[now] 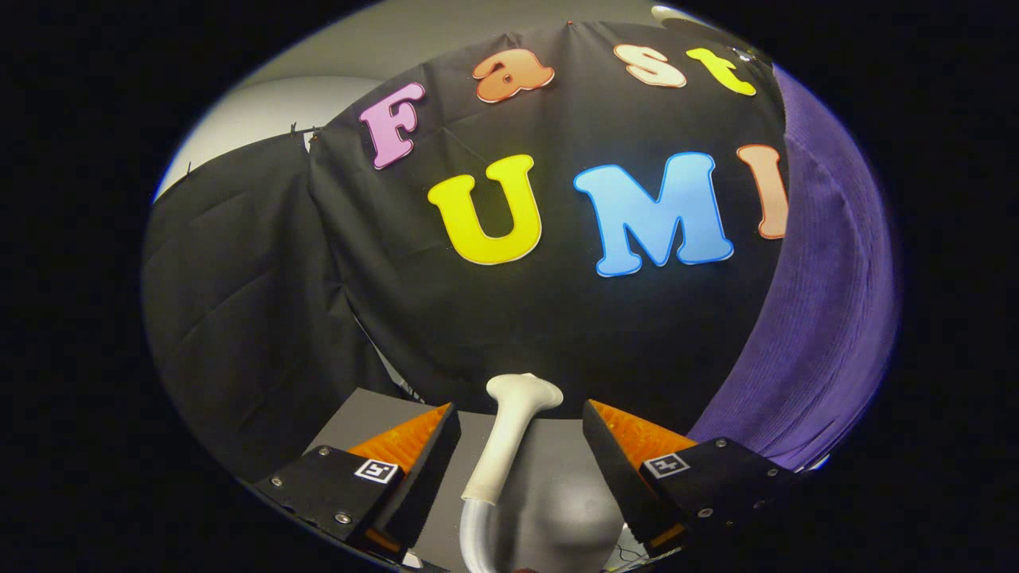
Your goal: Iron the clothes twice with a garment steamer, once on the left side and once on the right side.
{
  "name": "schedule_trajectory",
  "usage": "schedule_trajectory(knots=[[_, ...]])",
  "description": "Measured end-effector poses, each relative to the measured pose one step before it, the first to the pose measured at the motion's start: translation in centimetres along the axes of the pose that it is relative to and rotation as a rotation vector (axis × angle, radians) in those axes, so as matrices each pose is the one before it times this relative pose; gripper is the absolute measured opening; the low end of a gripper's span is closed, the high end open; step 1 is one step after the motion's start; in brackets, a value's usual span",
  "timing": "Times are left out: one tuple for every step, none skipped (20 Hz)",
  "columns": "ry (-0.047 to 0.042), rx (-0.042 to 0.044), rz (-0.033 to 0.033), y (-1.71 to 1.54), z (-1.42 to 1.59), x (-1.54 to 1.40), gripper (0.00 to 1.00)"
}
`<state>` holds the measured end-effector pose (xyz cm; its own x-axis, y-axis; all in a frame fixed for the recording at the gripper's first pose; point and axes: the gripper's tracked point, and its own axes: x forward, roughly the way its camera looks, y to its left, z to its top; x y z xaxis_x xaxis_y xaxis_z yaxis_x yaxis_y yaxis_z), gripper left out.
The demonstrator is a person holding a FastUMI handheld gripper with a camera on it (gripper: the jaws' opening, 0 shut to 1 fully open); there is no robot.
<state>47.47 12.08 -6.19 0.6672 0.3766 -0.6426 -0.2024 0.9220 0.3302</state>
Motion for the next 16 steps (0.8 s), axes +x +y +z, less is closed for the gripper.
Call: schedule_trajectory(knots=[[0.01725,0.00635,0.00505,-0.136,-0.366,0.615,0.96],[0.01856,0.00237,0.00069,-0.124,-0.219,0.791,0.95],[0.01611,0.00412,-0.00324,0.161,-0.342,0.916,0.95],[0.02345,0.00257,-0.00068,0.219,-0.376,0.923,0.95],[0.02427,0.00259,0.00053,0.187,-0.318,0.913,0.95],[0.02053,-0.00008,0.00156,0.193,-0.227,0.968,0.95],[0.02663,-0.00406,0.00157,0.164,-0.520,0.976,0.96],[0.03312,-0.00565,-0.00049,0.056,-0.666,0.972,0.95],[0.03187,-0.00114,-0.00218,0.024,-0.835,0.883,0.95],[0.03354,-0.00122,0.00535,0.134,-0.690,0.842,0.95],[0.02800,-0.00089,0.00489,0.089,-0.786,0.911,0.95],[0.02335,0.00146,0.00626,-0.004,-0.525,0.732,0.94],[0.01941,0.00614,0.00548,0.060,-0.447,0.690,0.94],[0.01634,0.01068,0.00659,0.004,-0.252,0.474,0.92],[0.01137,0.01496,0.00859,-0.014,-0.081,0.509,0.92],[0.01120,0.01388,0.00271,0.112,-0.500,0.166,0.88]])
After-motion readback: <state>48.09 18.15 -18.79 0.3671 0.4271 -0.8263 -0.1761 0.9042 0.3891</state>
